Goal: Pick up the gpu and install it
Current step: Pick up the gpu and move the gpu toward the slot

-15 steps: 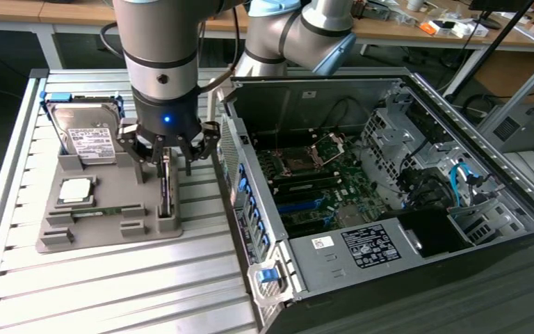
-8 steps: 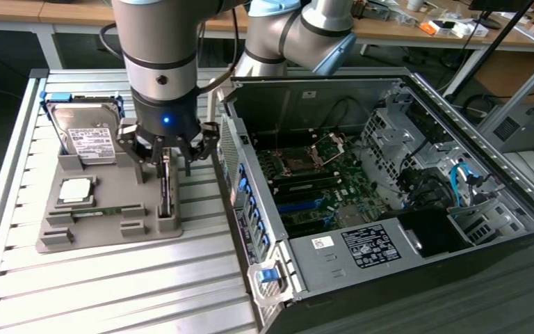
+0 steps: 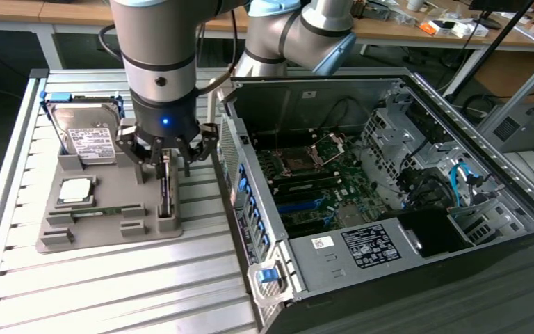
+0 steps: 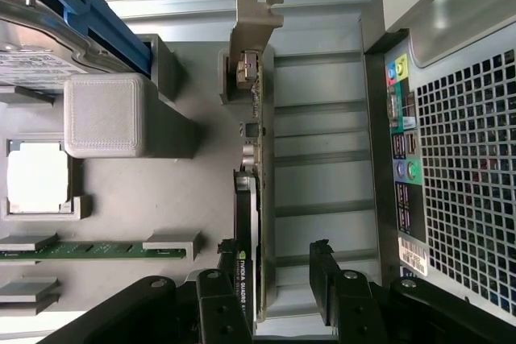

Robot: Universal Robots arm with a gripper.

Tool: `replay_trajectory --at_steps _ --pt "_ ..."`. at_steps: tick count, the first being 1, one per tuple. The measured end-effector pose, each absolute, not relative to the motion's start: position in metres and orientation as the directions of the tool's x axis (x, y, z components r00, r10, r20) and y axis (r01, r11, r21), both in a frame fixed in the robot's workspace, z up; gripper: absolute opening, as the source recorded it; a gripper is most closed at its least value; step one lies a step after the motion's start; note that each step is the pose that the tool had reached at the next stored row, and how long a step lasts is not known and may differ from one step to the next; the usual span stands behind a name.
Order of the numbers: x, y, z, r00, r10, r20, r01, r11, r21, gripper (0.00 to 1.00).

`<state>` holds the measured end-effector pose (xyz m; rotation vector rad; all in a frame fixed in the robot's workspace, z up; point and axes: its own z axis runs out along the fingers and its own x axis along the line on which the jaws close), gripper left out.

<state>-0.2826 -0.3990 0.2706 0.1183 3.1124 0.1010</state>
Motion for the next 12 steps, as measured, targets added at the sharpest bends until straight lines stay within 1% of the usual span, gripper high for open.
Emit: replay_trajectory --at_steps 12 --pt "-0.283 -0.399 0.2681 -0.997 0.077 -0.023 0.075 0.995 0.066 0.48"
